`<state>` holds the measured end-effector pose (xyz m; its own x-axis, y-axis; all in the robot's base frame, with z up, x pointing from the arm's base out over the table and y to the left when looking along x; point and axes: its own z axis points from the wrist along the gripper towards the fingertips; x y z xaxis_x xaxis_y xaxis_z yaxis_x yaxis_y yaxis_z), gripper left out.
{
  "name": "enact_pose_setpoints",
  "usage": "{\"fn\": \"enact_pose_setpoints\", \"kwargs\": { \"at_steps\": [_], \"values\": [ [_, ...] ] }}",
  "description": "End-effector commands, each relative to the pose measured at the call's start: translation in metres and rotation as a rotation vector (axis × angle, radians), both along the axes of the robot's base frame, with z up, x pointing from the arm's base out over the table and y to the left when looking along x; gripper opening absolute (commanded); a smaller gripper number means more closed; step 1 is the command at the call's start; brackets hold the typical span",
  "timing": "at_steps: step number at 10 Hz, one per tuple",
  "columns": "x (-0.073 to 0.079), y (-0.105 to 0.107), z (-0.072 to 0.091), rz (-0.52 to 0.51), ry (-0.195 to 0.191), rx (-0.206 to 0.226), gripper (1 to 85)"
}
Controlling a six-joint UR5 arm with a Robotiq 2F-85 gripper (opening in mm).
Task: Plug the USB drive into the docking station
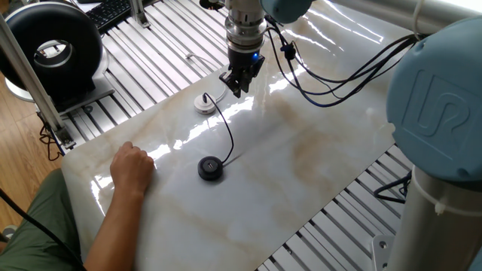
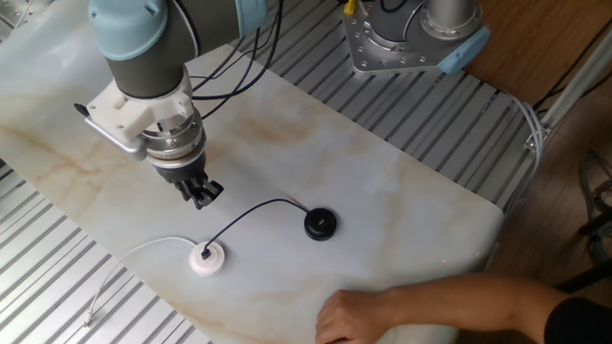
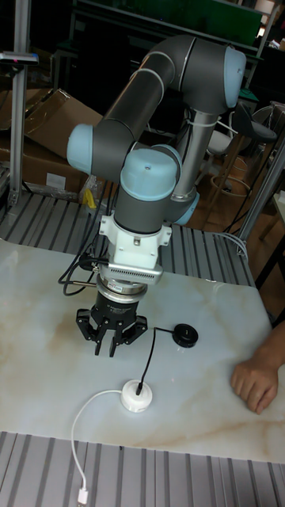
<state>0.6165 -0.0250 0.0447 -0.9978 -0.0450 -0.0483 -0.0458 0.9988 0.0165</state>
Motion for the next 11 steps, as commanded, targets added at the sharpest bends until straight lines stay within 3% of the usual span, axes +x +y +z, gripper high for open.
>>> {"fn": "enact_pose_setpoints", "kwargs": {
  "at_steps": [1,3,4,11],
  "values": [
    [-0.003,0.005,0.01,-0.014,0.007,0.023,30.3],
    [-0.006,0.01,0.038,-0.031,0.043,0.04,29.7],
    [-0.008,0.009,0.043,-0.035,0.059,0.04,29.0],
    [-0.005,0.008,0.036,-0.022,0.063,0.021,27.7]
  ]
}}
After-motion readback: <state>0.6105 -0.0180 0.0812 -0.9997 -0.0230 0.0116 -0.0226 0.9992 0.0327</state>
